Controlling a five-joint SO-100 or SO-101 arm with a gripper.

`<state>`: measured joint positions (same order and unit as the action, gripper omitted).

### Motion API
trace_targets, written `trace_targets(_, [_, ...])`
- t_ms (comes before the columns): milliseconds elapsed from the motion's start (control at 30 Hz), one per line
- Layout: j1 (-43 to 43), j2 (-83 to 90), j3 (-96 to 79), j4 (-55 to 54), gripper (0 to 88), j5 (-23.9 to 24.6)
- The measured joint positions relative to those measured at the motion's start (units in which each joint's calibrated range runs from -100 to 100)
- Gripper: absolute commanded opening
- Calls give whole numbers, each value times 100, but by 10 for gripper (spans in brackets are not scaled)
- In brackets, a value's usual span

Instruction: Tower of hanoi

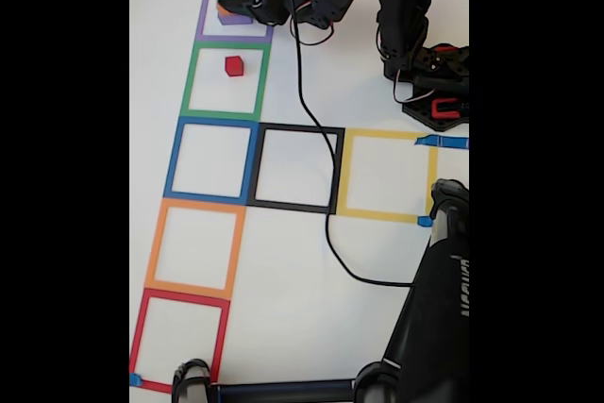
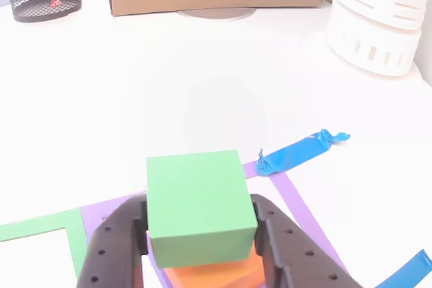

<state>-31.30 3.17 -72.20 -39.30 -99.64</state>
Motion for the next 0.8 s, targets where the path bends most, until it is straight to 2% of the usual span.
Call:
trace_targets(167, [82, 929, 9, 1048, 76, 0])
trace_targets(300, [117, 1815, 354, 2443, 75, 0])
trace_targets(600, [82, 3098, 3161, 7594, 74, -18])
trace_targets(800, [585, 3090, 5985, 10754, 72, 612])
